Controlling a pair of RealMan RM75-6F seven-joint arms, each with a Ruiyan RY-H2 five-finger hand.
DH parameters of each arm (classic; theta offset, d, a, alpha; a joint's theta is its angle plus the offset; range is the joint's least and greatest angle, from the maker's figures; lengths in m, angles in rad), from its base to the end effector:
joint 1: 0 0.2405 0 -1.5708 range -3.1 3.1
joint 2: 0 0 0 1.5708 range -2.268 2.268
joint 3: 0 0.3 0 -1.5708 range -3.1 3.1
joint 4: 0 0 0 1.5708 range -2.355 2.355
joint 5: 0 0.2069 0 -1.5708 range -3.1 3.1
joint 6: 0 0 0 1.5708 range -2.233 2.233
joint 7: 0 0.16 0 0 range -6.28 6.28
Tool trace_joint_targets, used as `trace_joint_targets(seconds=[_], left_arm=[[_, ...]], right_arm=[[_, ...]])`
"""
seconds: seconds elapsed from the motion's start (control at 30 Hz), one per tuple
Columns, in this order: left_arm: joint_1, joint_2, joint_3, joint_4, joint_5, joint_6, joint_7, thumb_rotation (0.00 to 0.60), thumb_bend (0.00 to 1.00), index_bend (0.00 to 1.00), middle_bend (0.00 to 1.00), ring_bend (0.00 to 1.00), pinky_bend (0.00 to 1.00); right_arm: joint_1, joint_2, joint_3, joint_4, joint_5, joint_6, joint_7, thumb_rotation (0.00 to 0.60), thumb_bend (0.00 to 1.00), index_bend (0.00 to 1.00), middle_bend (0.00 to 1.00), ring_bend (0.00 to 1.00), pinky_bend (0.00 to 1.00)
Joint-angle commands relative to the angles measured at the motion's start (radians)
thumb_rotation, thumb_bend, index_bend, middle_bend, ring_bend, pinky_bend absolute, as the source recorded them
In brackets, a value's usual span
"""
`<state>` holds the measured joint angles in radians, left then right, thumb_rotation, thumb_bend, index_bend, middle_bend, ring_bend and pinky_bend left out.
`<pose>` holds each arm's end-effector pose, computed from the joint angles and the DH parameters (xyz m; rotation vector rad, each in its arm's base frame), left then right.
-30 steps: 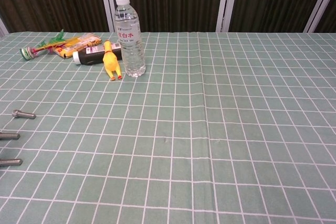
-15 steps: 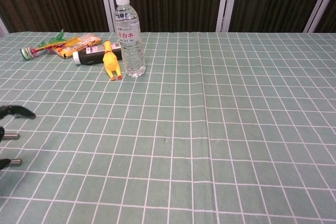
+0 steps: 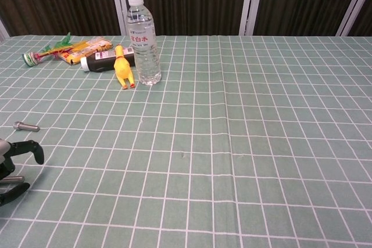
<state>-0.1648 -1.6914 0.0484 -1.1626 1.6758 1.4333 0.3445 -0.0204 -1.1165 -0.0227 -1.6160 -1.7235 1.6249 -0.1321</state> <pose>-0.3171 0.2017 -0.0271 -1.7449 -0.6438 -0.8331 -0.3307 -0.1467 0.1774 1.5084 -0.7347 0.8977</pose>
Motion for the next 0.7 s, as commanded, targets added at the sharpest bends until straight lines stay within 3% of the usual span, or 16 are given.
trace_joint_targets(seconds=[0.03, 0.7], left_arm=[[0.014, 0.0, -0.002, 0.02, -0.015, 0.012, 0.019, 0.6, 0.34, 0.43, 1.0, 1.0, 1.0], [0.017, -0.015, -0.001, 0.03, -0.048, -0.002, 0.036, 0.6, 0.35, 0.48, 1.0, 1.0, 1.0]], right_arm=[[-0.001, 0.0, -0.001, 0.0, -0.002, 0.002, 0.001, 0.6, 0.28, 0.0, 0.0, 0.0, 0.0], [-0.001, -0.003, 0.0, 0.002, -0.004, 0.002, -0.003, 0.6, 0.28, 0.0, 0.0, 0.0, 0.0]])
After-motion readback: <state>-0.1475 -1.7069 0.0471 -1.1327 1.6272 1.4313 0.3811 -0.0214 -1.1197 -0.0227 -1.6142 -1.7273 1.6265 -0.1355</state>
